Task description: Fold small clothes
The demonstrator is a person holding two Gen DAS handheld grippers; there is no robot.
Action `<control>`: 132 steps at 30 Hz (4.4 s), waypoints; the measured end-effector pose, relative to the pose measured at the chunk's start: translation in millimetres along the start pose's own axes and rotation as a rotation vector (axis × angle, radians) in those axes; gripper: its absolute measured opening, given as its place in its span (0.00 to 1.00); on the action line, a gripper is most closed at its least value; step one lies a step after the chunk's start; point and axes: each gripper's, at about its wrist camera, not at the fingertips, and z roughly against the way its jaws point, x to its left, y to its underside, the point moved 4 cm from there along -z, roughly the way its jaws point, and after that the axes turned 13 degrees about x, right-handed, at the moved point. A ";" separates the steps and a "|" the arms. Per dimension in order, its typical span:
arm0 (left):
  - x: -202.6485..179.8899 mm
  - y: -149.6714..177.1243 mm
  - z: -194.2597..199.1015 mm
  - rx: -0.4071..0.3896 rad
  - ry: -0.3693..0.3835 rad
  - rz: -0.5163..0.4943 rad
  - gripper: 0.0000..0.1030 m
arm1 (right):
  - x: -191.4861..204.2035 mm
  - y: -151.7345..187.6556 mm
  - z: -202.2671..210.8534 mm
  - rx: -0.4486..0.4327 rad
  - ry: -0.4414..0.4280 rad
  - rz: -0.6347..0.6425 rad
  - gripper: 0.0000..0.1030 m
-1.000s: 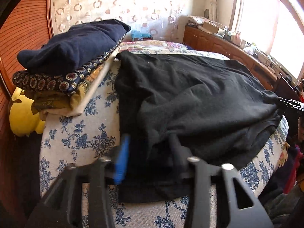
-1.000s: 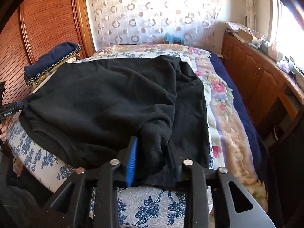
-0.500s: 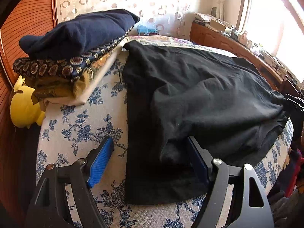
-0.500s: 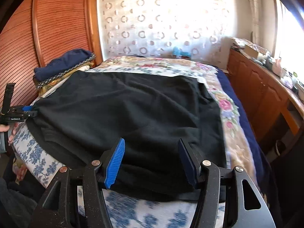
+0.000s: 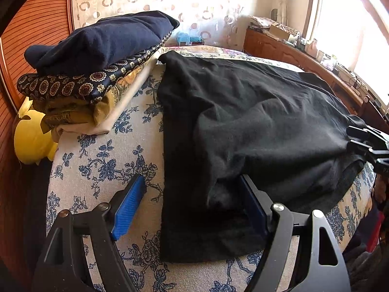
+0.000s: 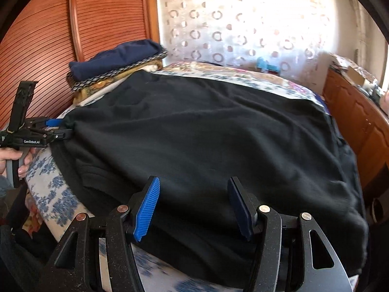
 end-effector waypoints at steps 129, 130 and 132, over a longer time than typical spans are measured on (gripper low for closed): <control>-109.4 -116.6 -0.3 -0.083 0.177 -0.279 0.76 | -63.2 -63.0 -8.7 0.066 -0.064 0.141 0.72; -108.4 -116.6 -0.6 -0.085 0.180 -0.281 0.75 | -60.4 -66.3 -13.8 0.078 -0.065 0.151 0.72; -106.4 -116.3 -1.7 -0.086 0.189 -0.282 0.75 | -54.4 -70.6 -25.0 0.104 -0.061 0.172 0.72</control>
